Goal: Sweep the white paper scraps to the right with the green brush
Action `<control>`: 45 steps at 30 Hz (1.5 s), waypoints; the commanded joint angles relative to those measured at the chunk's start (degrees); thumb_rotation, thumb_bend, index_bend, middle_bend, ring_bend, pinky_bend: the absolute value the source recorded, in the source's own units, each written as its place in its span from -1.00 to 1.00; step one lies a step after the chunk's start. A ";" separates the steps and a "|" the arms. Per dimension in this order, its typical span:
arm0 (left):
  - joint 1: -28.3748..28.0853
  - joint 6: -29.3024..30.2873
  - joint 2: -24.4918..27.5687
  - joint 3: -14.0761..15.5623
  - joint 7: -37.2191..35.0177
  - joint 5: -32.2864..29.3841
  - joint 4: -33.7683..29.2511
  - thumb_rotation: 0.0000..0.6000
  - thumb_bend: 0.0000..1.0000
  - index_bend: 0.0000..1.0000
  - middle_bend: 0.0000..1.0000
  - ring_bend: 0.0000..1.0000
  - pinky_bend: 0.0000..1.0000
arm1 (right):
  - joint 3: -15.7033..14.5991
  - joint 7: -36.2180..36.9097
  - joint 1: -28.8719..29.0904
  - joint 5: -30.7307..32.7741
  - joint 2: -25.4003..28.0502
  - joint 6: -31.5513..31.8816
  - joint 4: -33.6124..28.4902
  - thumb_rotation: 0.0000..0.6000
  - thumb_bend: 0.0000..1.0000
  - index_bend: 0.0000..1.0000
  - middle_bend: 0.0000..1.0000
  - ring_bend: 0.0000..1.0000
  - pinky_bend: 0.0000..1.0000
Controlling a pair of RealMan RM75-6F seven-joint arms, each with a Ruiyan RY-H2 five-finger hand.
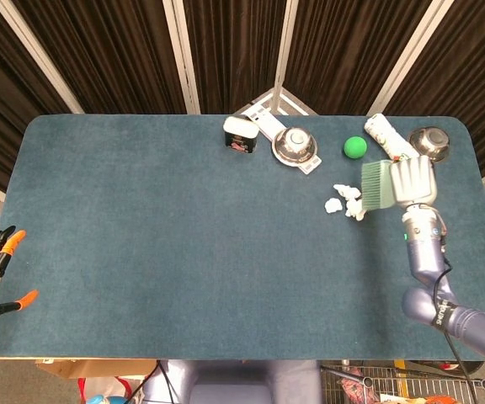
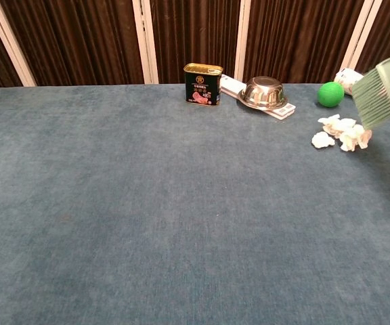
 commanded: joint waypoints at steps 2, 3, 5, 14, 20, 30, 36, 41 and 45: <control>-0.13 -0.17 -0.13 0.04 0.37 0.07 -0.10 1.00 -1.00 -1.00 -1.00 -1.00 -1.00 | 0.89 0.62 -0.23 -0.81 3.27 1.89 -5.54 1.00 0.23 0.70 0.80 0.84 0.69; -0.17 -0.24 -0.19 0.03 0.47 0.05 -0.10 1.00 -1.00 -1.00 -1.00 -1.00 -1.00 | 1.08 1.07 -0.26 -1.10 3.86 2.12 -7.13 1.00 0.23 0.70 0.80 0.84 0.69; -0.27 -0.38 -0.26 0.01 0.61 0.03 -0.14 1.00 -1.00 -1.00 -1.00 -1.00 -1.00 | 1.14 1.84 -0.26 -2.05 4.80 2.41 -10.45 1.00 0.23 0.70 0.80 0.84 0.69; -0.54 -0.79 -0.31 0.09 0.80 0.11 -0.28 1.00 -1.00 -1.00 -1.00 -1.00 -1.00 | -1.83 0.59 0.86 -4.05 2.42 1.25 -14.93 1.00 0.23 0.70 0.79 0.84 0.69; -0.51 -1.05 -0.12 -0.05 0.23 -0.57 -0.14 1.00 -1.00 -1.00 -1.00 -1.00 -1.00 | -3.51 0.59 1.40 -3.03 -1.93 0.01 -10.77 1.00 0.23 0.70 0.79 0.84 0.69; -0.46 -1.35 -0.01 -0.27 -0.14 -1.54 0.08 1.00 -1.00 -1.00 -1.00 -1.00 -1.00 | -5.70 0.40 1.89 -0.92 -6.56 -3.20 0.60 1.00 0.23 0.70 0.79 0.84 0.69; -0.29 -1.14 0.09 -0.31 -0.01 -1.80 -0.02 1.00 -1.00 -1.00 -1.00 -1.00 -1.00 | -6.81 -0.79 1.70 -0.27 -6.90 -3.89 7.02 1.00 0.23 0.70 0.79 0.84 0.69; -0.10 -0.73 0.04 -0.08 0.38 -1.29 -0.10 1.00 -1.00 -1.00 -1.00 -1.00 -1.00 | -7.20 -2.71 1.07 0.11 -5.44 -2.12 9.88 1.00 0.23 0.70 0.79 0.84 0.69; -0.03 -0.48 -0.03 -0.13 0.47 -1.24 -0.05 1.00 -1.00 -1.00 -1.00 -1.00 -1.00 | -6.17 -3.43 0.45 0.93 -2.61 0.29 9.36 1.00 0.23 0.70 0.79 0.84 0.69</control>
